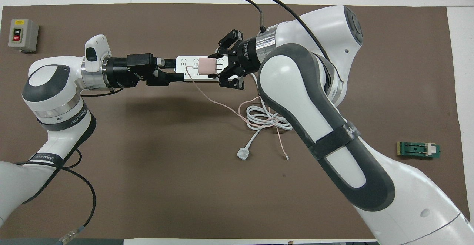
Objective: Plug charger into power strip
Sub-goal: 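Carry the pink charger with the right gripper toward the left gripper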
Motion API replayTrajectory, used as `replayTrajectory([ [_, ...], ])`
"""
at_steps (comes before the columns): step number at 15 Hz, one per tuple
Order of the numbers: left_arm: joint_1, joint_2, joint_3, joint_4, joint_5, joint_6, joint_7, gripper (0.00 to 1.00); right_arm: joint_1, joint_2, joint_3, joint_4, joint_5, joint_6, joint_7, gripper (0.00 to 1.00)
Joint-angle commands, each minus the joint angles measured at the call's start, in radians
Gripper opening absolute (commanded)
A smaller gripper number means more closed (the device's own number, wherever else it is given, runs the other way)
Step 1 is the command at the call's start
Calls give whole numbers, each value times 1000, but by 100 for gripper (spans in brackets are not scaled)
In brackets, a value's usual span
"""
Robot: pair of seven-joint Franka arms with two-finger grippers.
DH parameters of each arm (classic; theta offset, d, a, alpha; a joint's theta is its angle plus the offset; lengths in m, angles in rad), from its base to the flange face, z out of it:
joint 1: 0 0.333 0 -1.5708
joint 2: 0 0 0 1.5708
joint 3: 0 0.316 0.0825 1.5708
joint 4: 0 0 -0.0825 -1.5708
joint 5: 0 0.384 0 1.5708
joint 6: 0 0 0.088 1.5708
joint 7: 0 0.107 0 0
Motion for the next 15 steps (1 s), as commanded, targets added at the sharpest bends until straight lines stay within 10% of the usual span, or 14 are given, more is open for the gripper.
replayTrajectory([
  [1,27,-1,5,38,-12,18,-18,100,30,23,-4,39,26,21,29,0],
  [15,-18,56,3,155,-18,130,-107,100,20,23,4,44,30,-5,8,0],
])
